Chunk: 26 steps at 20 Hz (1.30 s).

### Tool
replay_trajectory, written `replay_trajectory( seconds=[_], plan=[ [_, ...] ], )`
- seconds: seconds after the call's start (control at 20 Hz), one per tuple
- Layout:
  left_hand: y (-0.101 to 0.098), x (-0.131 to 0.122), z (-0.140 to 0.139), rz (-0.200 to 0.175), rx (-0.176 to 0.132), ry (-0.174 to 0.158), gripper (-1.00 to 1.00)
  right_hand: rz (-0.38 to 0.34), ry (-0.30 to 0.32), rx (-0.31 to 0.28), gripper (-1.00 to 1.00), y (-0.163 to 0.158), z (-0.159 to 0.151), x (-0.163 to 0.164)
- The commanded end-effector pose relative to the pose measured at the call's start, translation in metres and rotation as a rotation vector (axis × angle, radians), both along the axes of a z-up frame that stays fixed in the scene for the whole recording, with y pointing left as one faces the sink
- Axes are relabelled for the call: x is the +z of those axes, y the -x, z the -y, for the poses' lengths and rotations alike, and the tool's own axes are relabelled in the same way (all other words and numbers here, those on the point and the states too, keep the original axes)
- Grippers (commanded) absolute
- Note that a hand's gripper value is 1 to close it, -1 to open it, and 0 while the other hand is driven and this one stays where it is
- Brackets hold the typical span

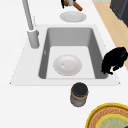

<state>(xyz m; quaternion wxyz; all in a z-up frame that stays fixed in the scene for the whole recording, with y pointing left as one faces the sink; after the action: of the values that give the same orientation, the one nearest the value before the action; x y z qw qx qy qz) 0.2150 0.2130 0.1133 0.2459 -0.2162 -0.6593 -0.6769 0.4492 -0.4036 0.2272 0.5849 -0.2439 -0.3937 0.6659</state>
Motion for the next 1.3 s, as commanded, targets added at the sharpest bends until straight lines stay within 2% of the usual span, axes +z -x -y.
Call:
replay_trajectory(
  seconds=[0.0,0.8,1.05,1.25],
  plan=[
    [0.0,0.0,0.0,0.0,0.0,0.0,0.0,-0.056,0.0,-0.025,1.0,0.01,-0.024,0.011],
    [0.0,0.0,0.0,0.0,0.0,0.0,0.0,-0.184,0.018,-0.043,1.0,0.031,-0.12,0.037],
    [0.0,0.0,0.0,0.0,0.0,0.0,0.0,-0.225,0.018,-0.069,1.0,0.033,-0.143,0.044],
    [0.0,0.0,0.0,0.0,0.0,0.0,0.0,-0.211,0.015,-0.086,1.0,0.034,-0.16,0.041]
  ],
)
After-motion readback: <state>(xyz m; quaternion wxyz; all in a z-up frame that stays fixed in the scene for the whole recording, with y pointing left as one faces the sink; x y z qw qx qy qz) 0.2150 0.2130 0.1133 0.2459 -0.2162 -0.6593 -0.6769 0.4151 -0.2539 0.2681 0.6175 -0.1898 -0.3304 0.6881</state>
